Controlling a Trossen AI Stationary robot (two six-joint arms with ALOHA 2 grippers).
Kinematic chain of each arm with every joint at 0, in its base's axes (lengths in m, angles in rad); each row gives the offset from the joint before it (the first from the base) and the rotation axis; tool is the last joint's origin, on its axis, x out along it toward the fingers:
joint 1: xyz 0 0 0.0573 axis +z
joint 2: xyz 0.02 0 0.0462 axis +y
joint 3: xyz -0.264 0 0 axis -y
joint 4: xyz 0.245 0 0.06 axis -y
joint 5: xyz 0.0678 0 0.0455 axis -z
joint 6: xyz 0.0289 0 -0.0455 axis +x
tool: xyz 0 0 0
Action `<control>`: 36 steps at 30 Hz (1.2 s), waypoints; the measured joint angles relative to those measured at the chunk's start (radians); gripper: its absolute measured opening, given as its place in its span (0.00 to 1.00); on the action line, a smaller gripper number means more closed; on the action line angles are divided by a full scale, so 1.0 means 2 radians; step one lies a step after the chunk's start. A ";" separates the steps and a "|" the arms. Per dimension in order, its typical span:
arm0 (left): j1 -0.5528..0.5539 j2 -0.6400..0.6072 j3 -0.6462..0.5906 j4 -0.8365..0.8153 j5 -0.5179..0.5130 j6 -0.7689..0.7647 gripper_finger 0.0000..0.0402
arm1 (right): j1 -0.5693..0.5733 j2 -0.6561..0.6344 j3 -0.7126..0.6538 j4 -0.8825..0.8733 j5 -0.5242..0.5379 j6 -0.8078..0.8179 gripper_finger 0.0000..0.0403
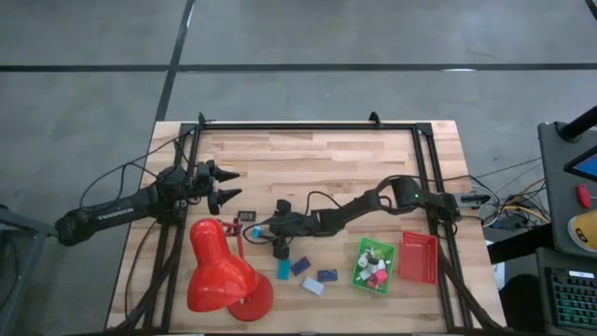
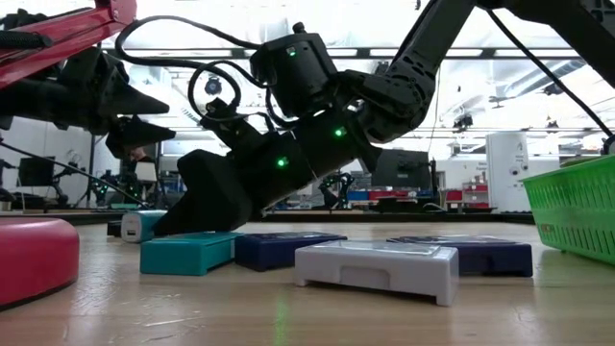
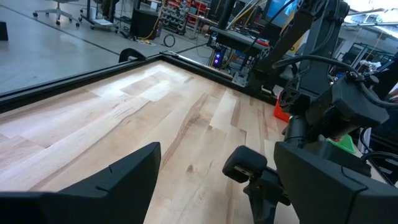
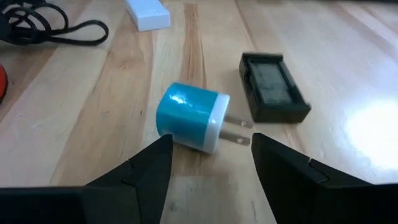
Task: Pick & Place Office items
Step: Put the blue charger adapter into the green basket
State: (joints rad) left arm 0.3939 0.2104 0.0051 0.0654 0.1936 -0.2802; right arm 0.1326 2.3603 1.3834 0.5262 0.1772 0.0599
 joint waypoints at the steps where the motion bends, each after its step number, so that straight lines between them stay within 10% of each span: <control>1: 0.000 0.000 0.000 0.000 0.000 0.000 0.80 | 0.000 -0.002 0.000 0.000 0.000 -0.005 0.55; 36: 0.000 0.000 0.000 0.000 0.000 0.000 0.80 | -0.006 0.020 0.041 0.015 -0.029 -0.038 0.49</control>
State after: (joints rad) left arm 0.3942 0.2104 0.0055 0.0658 0.1936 -0.2806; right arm 0.1196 2.4010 1.4647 0.5564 0.1184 -0.0158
